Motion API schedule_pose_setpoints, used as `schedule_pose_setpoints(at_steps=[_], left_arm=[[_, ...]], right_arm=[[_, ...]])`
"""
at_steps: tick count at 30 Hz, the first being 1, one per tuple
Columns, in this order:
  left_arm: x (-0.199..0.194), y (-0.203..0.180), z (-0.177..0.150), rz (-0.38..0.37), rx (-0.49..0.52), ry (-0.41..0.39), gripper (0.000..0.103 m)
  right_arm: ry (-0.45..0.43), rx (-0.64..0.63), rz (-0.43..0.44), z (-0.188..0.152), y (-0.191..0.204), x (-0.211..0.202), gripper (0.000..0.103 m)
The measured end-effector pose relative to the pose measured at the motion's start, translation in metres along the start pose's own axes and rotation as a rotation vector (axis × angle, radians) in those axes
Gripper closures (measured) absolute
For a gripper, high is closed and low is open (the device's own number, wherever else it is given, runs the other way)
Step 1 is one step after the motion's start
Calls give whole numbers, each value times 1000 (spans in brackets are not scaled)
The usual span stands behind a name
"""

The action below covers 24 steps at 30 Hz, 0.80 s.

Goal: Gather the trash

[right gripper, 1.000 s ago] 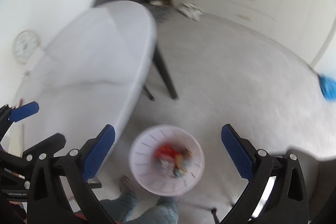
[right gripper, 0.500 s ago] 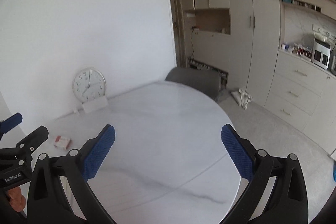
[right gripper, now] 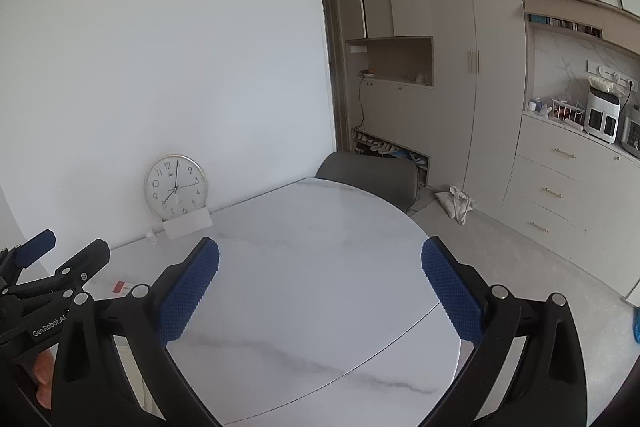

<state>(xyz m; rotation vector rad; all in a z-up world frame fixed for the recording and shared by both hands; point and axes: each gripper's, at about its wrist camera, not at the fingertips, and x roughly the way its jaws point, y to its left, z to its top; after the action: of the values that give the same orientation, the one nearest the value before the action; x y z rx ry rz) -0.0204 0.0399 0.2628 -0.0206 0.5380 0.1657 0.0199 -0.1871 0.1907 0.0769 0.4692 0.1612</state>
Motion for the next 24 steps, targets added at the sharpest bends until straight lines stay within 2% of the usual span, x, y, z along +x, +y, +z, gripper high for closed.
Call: schedule_pose_setpoints(at_steps=[24], left_arm=[[15, -5, -5, -39, 24, 31, 8]], right_arm=[[12, -7, -17, -7, 2, 0, 2]])
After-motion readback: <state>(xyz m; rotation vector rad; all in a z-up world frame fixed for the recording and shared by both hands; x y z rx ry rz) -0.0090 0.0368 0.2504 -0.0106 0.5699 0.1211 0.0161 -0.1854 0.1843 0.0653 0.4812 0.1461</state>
